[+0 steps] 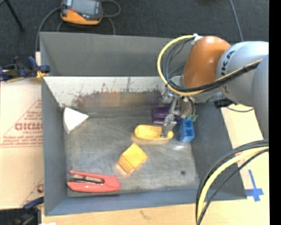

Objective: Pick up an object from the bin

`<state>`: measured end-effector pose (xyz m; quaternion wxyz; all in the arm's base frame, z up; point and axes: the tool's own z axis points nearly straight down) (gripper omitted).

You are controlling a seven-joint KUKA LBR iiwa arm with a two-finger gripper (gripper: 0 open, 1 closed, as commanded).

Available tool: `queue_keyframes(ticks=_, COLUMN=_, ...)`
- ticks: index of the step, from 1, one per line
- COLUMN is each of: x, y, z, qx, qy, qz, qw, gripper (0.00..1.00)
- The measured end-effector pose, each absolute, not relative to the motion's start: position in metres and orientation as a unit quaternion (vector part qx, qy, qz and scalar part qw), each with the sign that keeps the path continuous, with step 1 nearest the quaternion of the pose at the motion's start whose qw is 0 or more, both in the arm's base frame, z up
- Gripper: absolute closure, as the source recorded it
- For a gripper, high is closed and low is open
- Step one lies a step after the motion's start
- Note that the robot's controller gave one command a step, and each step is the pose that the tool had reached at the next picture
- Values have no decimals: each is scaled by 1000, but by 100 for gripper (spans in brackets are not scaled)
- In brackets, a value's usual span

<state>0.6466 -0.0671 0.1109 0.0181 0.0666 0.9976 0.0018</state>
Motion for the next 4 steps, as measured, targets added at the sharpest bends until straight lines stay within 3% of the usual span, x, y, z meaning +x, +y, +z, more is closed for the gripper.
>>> queue_keyframes(ticks=1, x=639, y=-69, z=102, qx=67, qy=998, qz=-1, qw=3, gripper=0)
queue_keyframes(ticks=2, x=639, y=-70, z=103, qx=84, qy=996, qz=0, qw=3, gripper=0)
queue_keyframes(ticks=3, x=641, y=-87, z=73, qx=146, qy=989, qz=1, qw=4, gripper=0)
queue_keyframes(ticks=4, x=644, y=-86, z=77, qx=199, qy=980, qz=0, qw=6, gripper=100)
